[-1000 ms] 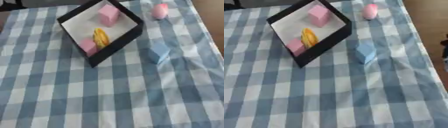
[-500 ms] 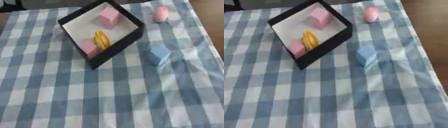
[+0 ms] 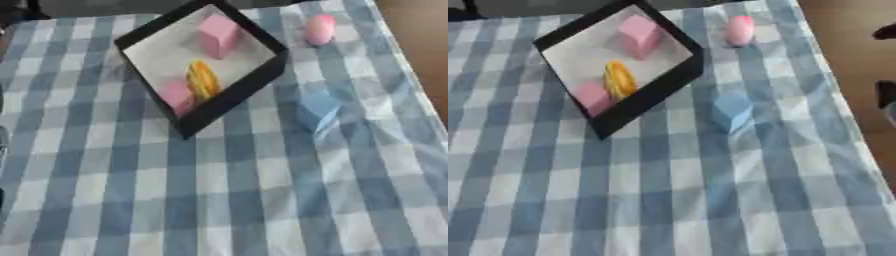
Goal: Pick up objects on the table and place them in the box.
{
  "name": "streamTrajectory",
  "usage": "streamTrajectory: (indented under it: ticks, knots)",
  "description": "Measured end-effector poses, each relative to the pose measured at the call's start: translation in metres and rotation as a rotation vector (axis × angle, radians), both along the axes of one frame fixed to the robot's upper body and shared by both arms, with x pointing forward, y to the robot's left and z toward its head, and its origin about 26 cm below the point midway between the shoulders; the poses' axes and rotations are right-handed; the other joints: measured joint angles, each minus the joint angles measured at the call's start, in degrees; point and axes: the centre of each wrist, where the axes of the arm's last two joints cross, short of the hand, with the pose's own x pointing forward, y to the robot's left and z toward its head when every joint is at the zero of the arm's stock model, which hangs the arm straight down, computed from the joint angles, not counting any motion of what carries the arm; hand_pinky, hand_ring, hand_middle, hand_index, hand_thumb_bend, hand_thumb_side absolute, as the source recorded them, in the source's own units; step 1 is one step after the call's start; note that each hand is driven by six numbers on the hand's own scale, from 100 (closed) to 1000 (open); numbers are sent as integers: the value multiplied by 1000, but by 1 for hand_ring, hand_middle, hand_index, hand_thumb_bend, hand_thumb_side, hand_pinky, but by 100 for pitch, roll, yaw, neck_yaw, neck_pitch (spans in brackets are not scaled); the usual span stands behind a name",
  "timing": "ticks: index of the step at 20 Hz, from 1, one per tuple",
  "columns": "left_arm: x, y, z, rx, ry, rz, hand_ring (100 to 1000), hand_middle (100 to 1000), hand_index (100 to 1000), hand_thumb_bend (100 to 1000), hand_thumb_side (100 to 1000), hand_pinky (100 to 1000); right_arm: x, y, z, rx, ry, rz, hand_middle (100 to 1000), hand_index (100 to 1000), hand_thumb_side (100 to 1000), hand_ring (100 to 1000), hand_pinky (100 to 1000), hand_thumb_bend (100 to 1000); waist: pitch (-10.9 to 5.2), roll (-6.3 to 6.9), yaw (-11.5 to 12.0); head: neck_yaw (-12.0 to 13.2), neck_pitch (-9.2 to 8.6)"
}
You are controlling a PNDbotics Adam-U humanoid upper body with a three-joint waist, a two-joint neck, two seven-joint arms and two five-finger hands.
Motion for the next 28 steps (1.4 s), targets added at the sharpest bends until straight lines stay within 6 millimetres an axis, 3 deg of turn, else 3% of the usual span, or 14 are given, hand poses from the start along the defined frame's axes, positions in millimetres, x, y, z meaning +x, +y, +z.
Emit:
streamTrajectory:
  ticks: [10, 20, 28]
  knots:
    - [2, -1, -4, -20, 12, 3, 774, 719, 901, 100, 709, 822, 18, -4, -1, -356, 95, 67, 870, 917, 282, 906, 918, 100, 0, -139, 163, -96, 53]
    - [2, -2, -3, -23, 11, 4, 774, 717, 900, 100, 709, 822, 24, 1, -9, -504, 158, 134, 873, 922, 348, 911, 924, 100, -21, -285, 334, -254, 102]
    - [2, -4, -2, -31, 7, 6, 772, 716, 900, 100, 708, 823, 34, 9, 3, -525, 135, 167, 859, 917, 340, 904, 921, 100, -21, -349, 425, -428, 105]
